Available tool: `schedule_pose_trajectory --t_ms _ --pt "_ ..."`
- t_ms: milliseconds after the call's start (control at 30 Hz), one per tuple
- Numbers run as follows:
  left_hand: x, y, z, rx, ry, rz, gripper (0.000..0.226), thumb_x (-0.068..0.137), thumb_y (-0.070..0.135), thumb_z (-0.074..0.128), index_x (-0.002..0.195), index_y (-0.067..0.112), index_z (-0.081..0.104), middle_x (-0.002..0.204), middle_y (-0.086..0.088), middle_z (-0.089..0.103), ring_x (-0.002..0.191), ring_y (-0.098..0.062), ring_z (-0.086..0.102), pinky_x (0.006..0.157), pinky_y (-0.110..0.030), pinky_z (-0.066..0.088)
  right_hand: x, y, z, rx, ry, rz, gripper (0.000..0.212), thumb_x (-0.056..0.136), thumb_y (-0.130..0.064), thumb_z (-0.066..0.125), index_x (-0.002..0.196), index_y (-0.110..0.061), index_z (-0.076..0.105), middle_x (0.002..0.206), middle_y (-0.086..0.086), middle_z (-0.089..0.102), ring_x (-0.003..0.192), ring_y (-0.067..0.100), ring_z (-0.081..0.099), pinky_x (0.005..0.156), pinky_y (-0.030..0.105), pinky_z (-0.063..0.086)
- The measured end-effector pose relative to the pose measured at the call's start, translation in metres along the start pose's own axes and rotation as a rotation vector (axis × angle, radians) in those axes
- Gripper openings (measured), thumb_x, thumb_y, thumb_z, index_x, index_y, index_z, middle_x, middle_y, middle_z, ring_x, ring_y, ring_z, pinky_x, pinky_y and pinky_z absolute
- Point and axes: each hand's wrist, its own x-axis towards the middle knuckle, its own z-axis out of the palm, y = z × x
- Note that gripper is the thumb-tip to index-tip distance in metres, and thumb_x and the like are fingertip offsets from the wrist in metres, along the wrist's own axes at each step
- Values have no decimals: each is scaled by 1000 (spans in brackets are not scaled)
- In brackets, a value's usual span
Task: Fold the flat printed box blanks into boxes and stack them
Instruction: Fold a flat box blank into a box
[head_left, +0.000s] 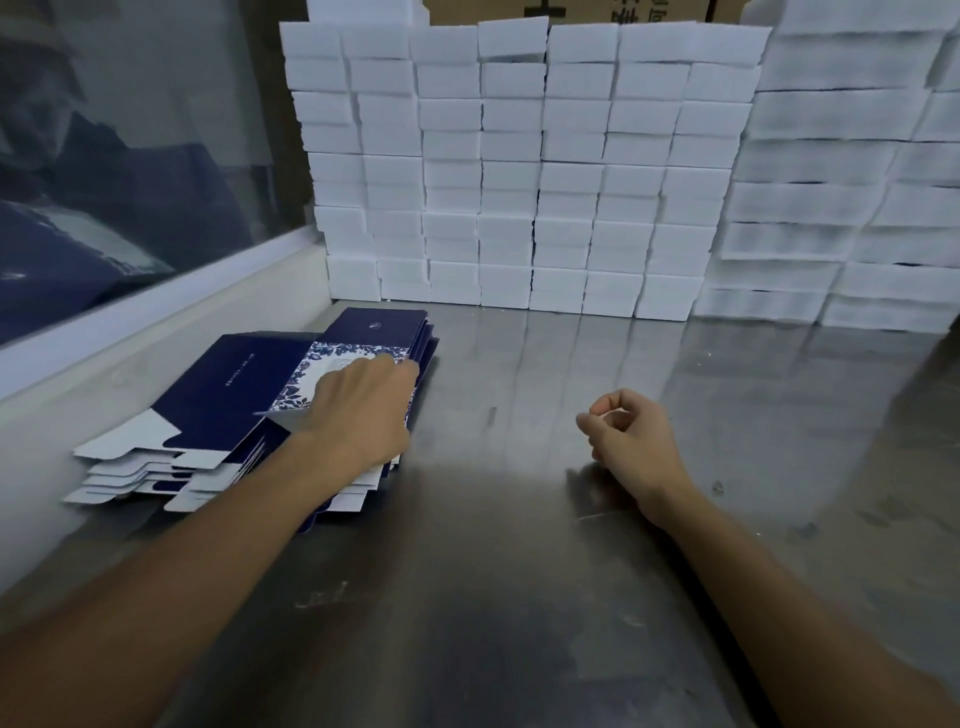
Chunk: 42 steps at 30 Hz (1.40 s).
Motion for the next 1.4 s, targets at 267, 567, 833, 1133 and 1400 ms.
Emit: schedule_pose_trajectory --t_ms 267,567,833,1133,1400 --pt "-8 7 -26 217 5 -195 27 88 3 51 110 14 58 100 -5 57 104 -29 59 81 -38 43 -1 2 -2 -13 -33 -19 14 87 -12 70 78 -14 59 57 -3 59 49 10 55 55 31 47" --pt "-7 31 -58 207 401 -92 26 83 -7 41 95 10 57 92 -5 56 92 -25 51 74 -32 33 -3 2 -1 -68 -63 -60 15 87 -14 71 78 -18 60 60 -2 58 58 18 56 65 37 50" --pt "-16 73 -45 225 765 221 42 90 -6 38 119 -1 68 121 -18 68 118 -36 61 106 -45 45 -12 -28 2 452 -273 243 38 99 -47 53 113 -12 64 88 10 77 74 19 73 63 31 55" --pt "-20 120 -4 184 855 569 32 93 -1 47 112 2 72 116 -16 70 112 -33 65 98 -42 51 -23 -53 20 1023 -305 425 21 105 -24 43 93 -19 60 66 -10 72 60 2 68 58 16 56" --pt "-3 119 5 178 607 571 35 87 11 62 121 9 69 122 -8 69 112 -24 66 94 -33 54 -13 -52 -2 1100 -147 393 42 106 -48 33 120 -17 57 124 19 68 123 35 61 114 51 38"
